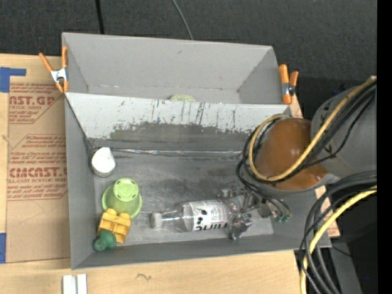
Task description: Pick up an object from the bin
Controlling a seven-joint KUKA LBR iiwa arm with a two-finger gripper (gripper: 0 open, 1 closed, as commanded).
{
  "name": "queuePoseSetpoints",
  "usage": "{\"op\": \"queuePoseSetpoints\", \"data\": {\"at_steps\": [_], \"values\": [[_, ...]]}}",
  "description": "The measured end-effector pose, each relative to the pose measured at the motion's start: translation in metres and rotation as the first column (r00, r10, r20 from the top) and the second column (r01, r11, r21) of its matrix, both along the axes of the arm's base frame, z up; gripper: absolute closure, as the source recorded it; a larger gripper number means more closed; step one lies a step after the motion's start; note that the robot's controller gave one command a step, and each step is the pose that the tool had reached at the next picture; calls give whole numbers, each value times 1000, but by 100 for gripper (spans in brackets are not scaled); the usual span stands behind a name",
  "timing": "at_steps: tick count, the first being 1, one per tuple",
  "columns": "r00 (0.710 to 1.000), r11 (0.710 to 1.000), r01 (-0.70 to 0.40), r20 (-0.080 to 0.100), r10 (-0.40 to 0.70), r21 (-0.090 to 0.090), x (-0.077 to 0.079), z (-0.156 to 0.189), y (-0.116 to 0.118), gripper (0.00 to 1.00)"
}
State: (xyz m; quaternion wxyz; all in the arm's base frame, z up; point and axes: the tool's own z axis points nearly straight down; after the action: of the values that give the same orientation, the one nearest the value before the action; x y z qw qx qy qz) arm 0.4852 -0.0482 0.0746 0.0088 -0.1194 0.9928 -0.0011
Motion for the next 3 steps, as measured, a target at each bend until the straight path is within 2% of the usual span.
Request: {"op": "queuePoseSetpoints", "data": {"at_steps": [1, 3], "values": [[1000, 1000, 0, -2, 0, 0, 0, 0, 0, 100], [1000, 1000, 0, -19, 0, 0, -3, 18, 0, 100]]}}
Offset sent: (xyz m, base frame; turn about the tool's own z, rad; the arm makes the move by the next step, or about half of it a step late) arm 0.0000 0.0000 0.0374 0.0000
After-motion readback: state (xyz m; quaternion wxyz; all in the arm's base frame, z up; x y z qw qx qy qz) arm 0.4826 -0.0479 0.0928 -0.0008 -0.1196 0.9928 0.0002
